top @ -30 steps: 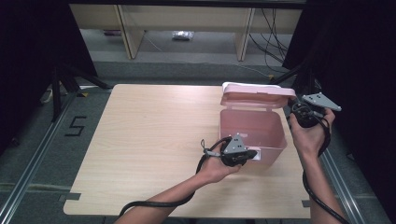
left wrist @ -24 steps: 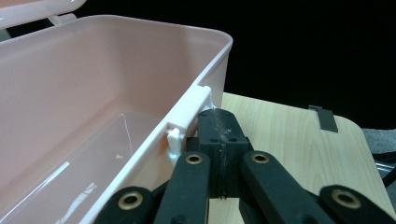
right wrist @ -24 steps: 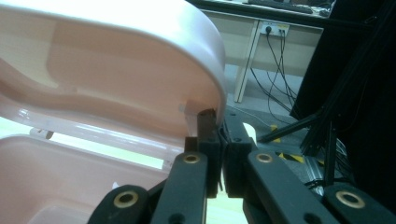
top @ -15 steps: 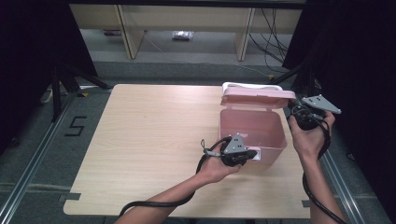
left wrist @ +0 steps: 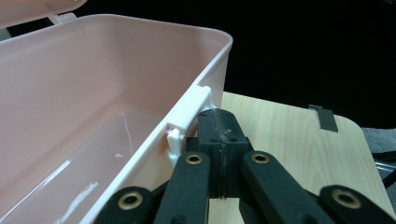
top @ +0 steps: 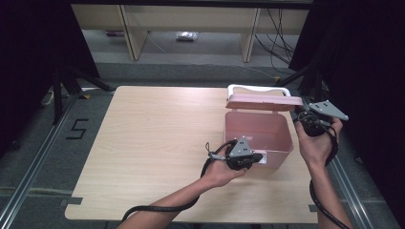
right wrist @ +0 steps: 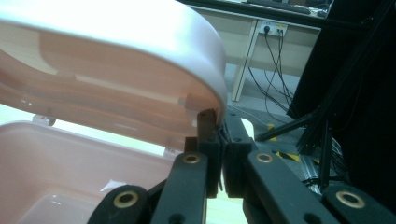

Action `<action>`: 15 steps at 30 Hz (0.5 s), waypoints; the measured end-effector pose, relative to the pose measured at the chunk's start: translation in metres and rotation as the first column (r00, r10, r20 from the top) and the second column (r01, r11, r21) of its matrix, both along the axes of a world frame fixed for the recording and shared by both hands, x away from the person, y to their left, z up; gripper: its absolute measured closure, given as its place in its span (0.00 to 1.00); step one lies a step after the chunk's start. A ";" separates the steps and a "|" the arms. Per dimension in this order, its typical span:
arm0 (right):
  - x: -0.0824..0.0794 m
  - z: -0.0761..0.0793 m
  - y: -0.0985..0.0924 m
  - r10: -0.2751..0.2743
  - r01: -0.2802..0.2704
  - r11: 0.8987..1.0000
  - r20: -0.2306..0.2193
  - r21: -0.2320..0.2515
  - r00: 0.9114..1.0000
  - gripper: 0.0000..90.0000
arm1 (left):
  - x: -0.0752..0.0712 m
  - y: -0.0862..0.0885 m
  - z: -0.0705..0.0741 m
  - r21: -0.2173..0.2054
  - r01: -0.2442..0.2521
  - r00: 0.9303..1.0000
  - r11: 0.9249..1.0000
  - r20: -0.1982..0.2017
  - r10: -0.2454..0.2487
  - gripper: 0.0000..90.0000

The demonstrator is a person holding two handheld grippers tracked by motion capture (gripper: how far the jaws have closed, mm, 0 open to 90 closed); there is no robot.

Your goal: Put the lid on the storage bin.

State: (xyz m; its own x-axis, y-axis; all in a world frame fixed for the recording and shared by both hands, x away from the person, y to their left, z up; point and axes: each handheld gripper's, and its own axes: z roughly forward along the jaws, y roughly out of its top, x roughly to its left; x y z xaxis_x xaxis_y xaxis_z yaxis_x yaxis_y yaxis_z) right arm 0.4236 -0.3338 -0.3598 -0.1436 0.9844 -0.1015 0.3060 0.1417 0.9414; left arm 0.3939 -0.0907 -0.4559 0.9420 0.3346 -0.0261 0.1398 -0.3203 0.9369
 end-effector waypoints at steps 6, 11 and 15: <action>-0.002 -0.002 0.000 0.004 -0.004 1.000 -0.001 -0.010 1.000 0.99 | 0.000 0.000 0.000 -0.004 -0.001 1.000 1.000 0.000 0.001 1.00; -0.006 -0.005 0.000 -0.002 0.002 1.000 -0.002 -0.003 1.000 0.99 | 0.000 0.000 0.000 0.000 0.000 1.000 1.000 0.001 0.000 1.00; -0.009 -0.006 0.000 0.008 -0.008 1.000 -0.001 -0.017 1.000 0.99 | 0.000 0.000 0.000 -0.004 -0.001 1.000 1.000 0.000 0.001 1.00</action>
